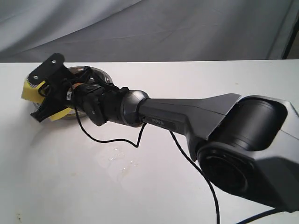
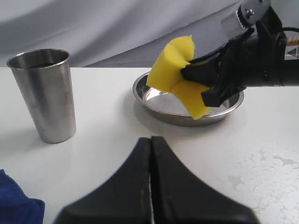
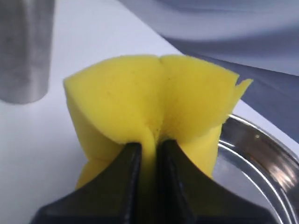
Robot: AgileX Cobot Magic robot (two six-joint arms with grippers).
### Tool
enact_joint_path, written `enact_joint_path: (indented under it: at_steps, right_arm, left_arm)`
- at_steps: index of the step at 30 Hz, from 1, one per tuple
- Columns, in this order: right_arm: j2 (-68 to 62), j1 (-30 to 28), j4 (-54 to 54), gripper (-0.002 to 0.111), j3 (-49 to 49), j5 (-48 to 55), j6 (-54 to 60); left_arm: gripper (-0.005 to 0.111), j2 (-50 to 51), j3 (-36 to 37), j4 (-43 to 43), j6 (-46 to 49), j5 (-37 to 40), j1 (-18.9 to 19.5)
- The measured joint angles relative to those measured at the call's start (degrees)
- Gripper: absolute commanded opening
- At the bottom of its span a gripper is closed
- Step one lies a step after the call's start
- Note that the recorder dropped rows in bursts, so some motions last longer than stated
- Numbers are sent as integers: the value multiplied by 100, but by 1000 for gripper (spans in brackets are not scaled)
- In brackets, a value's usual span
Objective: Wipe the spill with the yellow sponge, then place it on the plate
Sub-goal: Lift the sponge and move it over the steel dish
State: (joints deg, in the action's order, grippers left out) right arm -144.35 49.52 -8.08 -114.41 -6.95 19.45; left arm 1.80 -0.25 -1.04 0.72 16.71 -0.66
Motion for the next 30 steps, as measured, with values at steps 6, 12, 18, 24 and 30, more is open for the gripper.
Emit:
enact_joint_path:
  at_steps: [6, 12, 18, 24, 30]
  right_arm:
    - [-74, -269, -798, 0, 0, -1036, -16]
    - [-83, -385, -878, 0, 0, -1333, -16]
    - [-270, -458, -900, 0, 0, -1487, -16]
    - [-587, -484, -889, 0, 0, -1860, -16]
    - [-678, -484, -841, 24, 0, -2048, -16]
  left_arm:
    - [0, 0, 0, 0, 0, 0, 0]
    - [0, 0, 0, 0, 0, 0, 0]
    - [0, 0, 0, 0, 0, 0, 0]
    - [0, 0, 0, 0, 0, 0, 0]
    - [0, 0, 0, 0, 0, 0, 0]
